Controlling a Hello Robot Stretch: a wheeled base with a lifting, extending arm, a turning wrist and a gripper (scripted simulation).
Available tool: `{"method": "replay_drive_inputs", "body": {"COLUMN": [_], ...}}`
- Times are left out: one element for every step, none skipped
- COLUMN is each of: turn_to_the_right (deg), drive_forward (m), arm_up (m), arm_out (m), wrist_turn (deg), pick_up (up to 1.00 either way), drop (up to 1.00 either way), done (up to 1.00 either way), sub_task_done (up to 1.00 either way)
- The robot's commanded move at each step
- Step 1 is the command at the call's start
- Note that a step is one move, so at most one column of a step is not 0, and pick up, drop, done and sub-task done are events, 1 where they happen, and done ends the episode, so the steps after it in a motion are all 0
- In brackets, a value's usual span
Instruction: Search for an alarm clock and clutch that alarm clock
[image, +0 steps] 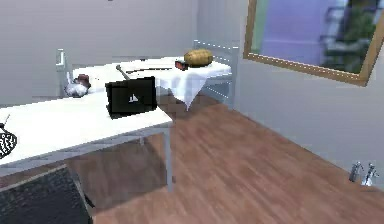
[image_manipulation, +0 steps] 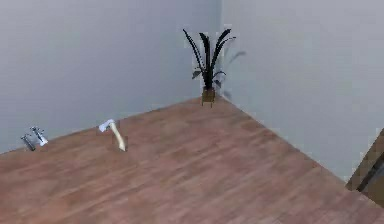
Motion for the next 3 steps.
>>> {"method": "replay_drive_inputs", "body": {"turn_to_the_right": [15.0, 0.0, 6.0], "drive_forward": [0.0, 1.0, 0.0], "arm_up": [0.0, 0.0, 0.0], "arm_out": [0.0, 0.0, 0.0], "wrist_turn": [0.0, 0.0, 0.0], "pick_up": [0.0, 0.0, 0.0], "drop": [0.0, 0.0, 0.0], "done": [0.0, 0.0, 0.0], "sub_task_done": [0.0, 0.0, 0.0]}}
